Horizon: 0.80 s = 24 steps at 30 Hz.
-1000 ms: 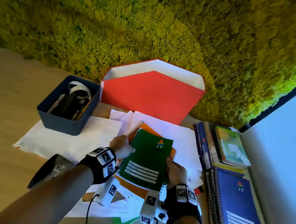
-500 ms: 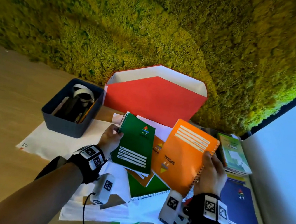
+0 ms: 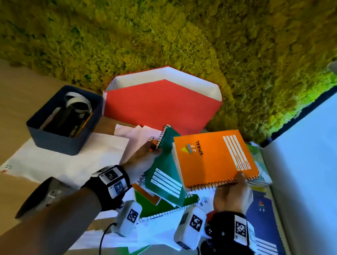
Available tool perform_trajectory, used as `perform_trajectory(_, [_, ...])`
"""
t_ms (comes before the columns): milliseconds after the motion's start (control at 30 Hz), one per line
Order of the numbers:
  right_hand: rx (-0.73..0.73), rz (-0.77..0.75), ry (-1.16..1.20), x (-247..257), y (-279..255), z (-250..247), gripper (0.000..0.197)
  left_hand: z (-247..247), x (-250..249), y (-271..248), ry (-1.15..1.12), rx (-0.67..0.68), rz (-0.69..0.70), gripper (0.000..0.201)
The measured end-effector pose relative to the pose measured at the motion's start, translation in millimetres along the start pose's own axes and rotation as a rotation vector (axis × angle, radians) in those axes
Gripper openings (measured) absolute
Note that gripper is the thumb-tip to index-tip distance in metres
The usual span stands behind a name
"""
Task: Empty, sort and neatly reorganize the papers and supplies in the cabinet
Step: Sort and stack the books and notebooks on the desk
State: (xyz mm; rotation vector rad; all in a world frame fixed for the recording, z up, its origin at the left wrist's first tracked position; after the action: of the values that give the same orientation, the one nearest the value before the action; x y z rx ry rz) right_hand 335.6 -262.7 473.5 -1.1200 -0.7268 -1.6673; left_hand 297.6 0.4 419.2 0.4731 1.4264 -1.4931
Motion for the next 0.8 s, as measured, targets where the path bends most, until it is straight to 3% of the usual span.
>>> perform_trajectory(67, [-0.001, 0.013, -0.018, 3.2, -2.7, -9.4, 0.016, 18.6, 5.7, 1.3, 0.033, 0.002, -0.034, 0.035])
perform_trajectory(200, [0.102, 0.040, -0.139, 6.1, -3.9, -33.5, 0.039, 54.4, 17.0, 8.0, 0.040, 0.020, -0.084, 0.087])
perform_trajectory(233, [0.134, 0.053, -0.170, 4.5, -2.0, -42.6, 0.044, 63.9, 12.7, 4.3, 0.071, 0.015, -0.045, 0.080])
perform_trajectory(333, [0.172, 0.109, -0.181, 14.7, 2.3, -72.7, 0.032, 83.1, -2.5, -4.7, 0.140, -0.059, 0.097, 0.020])
perform_trajectory(367, [0.178, 0.126, -0.158, 19.6, 5.2, -83.0, 0.028, 88.8, -3.5, -4.7, 0.142, -0.062, 0.117, 0.017])
perform_trajectory(500, [0.235, 0.117, -0.082, 41.9, 24.4, -115.9, 0.024, 122.8, -7.1, -8.6, 0.116, -0.047, 0.210, 0.034])
perform_trajectory(567, [0.263, 0.089, -0.040, 49.7, 30.3, -124.8, 0.031, 142.3, -2.8, -11.2, 0.080, -0.042, 0.221, 0.043])
perform_trajectory(700, [0.312, 0.073, 0.022, 67.0, 38.0, -141.9, 0.033, 186.5, 8.7, -24.4, 0.049, -0.015, 0.227, 0.043])
perform_trajectory(800, [0.265, 0.070, -0.003, 79.2, 52.9, -167.6, 0.028, 210.5, 14.8, -34.0, 0.090, 0.031, 0.252, 0.050])
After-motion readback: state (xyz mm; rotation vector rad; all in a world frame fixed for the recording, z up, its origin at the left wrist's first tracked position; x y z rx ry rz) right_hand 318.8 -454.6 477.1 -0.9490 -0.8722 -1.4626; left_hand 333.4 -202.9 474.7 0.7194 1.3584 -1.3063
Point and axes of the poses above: each hand's wrist, its own y-axis towards the middle knuckle, its own z-axis out of the palm, x = y × z, the point moved 10 cm from there along y, towards the middle knuckle, and after that the axes turned 14 degrees about -z, right-handed, at the moved point
